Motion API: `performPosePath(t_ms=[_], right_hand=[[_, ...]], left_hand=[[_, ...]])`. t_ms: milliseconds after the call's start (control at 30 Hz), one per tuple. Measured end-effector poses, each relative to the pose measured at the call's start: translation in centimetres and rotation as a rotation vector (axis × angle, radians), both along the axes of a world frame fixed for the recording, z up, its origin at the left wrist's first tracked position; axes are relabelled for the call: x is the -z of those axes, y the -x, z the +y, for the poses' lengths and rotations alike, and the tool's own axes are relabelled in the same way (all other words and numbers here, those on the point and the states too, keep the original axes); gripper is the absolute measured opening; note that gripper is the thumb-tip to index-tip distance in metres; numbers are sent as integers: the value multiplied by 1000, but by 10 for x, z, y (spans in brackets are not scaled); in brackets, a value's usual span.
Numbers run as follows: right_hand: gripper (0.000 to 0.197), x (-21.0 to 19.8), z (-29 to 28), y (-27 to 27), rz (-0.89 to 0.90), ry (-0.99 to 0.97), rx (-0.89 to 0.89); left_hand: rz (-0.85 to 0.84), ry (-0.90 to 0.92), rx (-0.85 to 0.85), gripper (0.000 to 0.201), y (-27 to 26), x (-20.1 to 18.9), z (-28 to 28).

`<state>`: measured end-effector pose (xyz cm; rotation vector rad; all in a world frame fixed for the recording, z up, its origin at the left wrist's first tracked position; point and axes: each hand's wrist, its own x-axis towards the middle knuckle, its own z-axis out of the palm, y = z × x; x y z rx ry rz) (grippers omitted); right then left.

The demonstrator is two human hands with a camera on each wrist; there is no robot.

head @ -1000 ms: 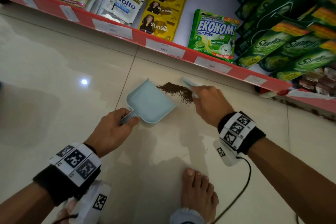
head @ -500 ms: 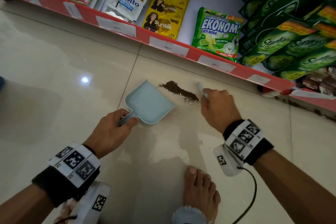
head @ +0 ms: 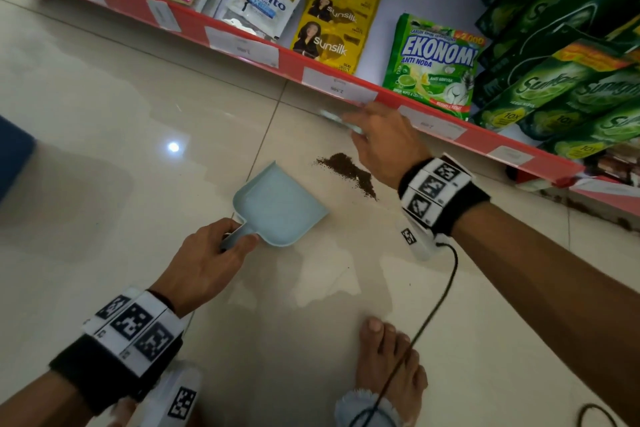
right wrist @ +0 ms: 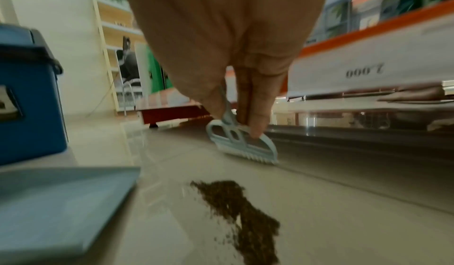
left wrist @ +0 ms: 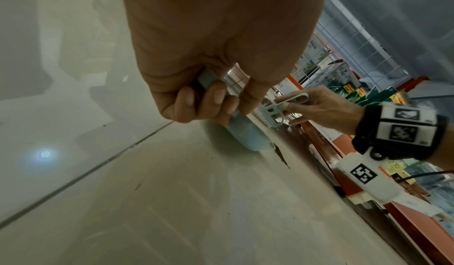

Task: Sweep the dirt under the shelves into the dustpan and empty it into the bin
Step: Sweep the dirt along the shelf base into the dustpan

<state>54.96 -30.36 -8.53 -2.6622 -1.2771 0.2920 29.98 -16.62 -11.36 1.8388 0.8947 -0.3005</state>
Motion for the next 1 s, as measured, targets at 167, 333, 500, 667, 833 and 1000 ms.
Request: performPosePath(t_ms=[167,333,500,667,833,1000], right_hand=[[37,3,-13,2,76,89,-191],[33,-19,-56,-5,8,249,-241],[31,-29,-15,-8,-61,103,-321],[34,-13,59,13,-87,26,-439],[36,5,52,10,-40,209,-499],[28,-8,-34,-20,41,125,-469]], left_hand=[[-14,-36,-37,31,17,5,3],[11,-67,-40,33,37,9,1],[29,-81,-9,30,41,11,-8],[8,-104,2,29,40,9,-10],[15,-103,-15,28,42,6,-11],[15,-100,-31,27,45,8,-5]])
